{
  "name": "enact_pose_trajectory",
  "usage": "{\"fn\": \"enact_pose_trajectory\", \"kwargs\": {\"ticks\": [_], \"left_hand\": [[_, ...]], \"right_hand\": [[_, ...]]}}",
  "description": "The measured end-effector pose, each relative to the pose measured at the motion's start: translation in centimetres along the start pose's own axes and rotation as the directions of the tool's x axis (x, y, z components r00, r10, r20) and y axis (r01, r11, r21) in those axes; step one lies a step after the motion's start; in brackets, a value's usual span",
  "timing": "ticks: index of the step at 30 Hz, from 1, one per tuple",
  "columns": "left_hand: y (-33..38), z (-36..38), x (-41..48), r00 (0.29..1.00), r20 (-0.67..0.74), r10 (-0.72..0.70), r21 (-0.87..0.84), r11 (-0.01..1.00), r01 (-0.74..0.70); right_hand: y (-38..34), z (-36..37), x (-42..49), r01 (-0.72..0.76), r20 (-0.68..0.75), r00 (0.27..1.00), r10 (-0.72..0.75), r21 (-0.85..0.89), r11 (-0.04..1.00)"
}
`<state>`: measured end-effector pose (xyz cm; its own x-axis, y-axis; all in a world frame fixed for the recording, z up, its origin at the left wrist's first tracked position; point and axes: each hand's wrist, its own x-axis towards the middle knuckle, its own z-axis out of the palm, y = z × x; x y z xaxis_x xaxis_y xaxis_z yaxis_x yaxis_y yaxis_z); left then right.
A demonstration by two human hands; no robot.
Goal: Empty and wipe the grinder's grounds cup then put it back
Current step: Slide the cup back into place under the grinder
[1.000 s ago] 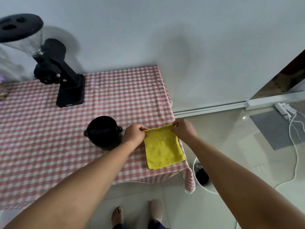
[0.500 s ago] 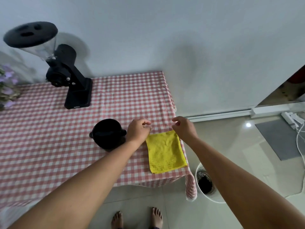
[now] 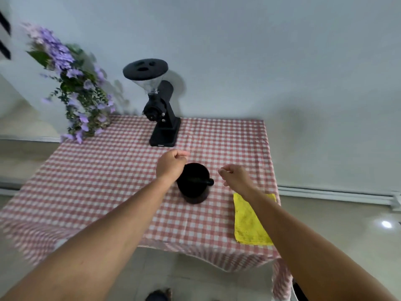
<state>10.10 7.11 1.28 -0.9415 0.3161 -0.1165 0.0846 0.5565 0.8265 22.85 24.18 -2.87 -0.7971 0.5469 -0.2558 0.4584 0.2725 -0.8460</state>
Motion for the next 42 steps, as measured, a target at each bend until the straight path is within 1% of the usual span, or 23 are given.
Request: {"fn": "enact_pose_trajectory", "kwargs": {"ticks": [3, 6, 8, 11, 14, 18, 25, 31, 34, 39, 42], "left_hand": [[-2.5, -1.2, 0.8, 0.984, 0.095, -0.153, -0.019, 0.988, 0.155], [-4.6, -1.3, 1.3, 0.953, 0.202, -0.225, -0.049, 0.97, 0.239], [-5.7, -1.1, 1.5, 0.924, 0.275, -0.265, -0.108, 0.947, 0.303], [-6.8, -1.1, 1.8, 0.888, 0.36, -0.286, -0.187, 0.91, 0.369], [-7.7, -2.2, 3.1, 0.877, 0.396, -0.273, -0.2, 0.906, 0.373], [-8.4, -5.2, 6.1, 0.877, 0.407, -0.256, -0.224, 0.903, 0.367], [-9.9, -11.6, 13.6, 0.909, 0.354, -0.22, -0.258, 0.911, 0.321], [-11.3, -14.2, 18.9, 0.917, 0.339, -0.208, -0.224, 0.93, 0.293], [-11.7, -14.3, 20.7, 0.911, 0.361, -0.201, -0.207, 0.935, 0.289], [-12.2, -13.8, 22.5, 0.908, 0.354, -0.224, -0.152, 0.944, 0.292], [-12.7, -13.5, 23.0, 0.907, 0.359, -0.221, -0.148, 0.946, 0.289]], "right_hand": [[-0.7, 2.2, 0.4, -0.026, 0.061, 0.998, 0.03, -0.062, 0.998], [-0.8, 3.7, 0.6, -0.05, 0.094, 0.994, 0.06, -0.111, 0.993], [-0.7, 4.6, 0.9, -0.07, 0.057, 0.995, 0.077, -0.108, 0.992], [-0.7, 5.3, 1.2, -0.147, -0.03, 0.989, 0.146, -0.016, 0.989], [-1.8, 6.1, 1.7, -0.182, -0.086, 0.98, 0.182, 0.004, 0.983], [-5.1, 8.4, 3.2, -0.163, -0.108, 0.98, 0.165, 0.031, 0.986], [-11.6, 15.1, 7.8, -0.176, -0.132, 0.97, 0.202, 0.186, 0.967], [-14.2, 18.7, 11.5, -0.159, -0.201, 0.962, 0.187, 0.149, 0.976], [-14.7, 19.6, 13.1, -0.165, -0.228, 0.955, 0.19, 0.123, 0.979], [-15.0, 20.4, 14.7, -0.196, -0.263, 0.941, 0.213, 0.087, 0.977], [-14.8, 20.7, 15.2, -0.206, -0.269, 0.938, 0.219, 0.076, 0.976]]}}
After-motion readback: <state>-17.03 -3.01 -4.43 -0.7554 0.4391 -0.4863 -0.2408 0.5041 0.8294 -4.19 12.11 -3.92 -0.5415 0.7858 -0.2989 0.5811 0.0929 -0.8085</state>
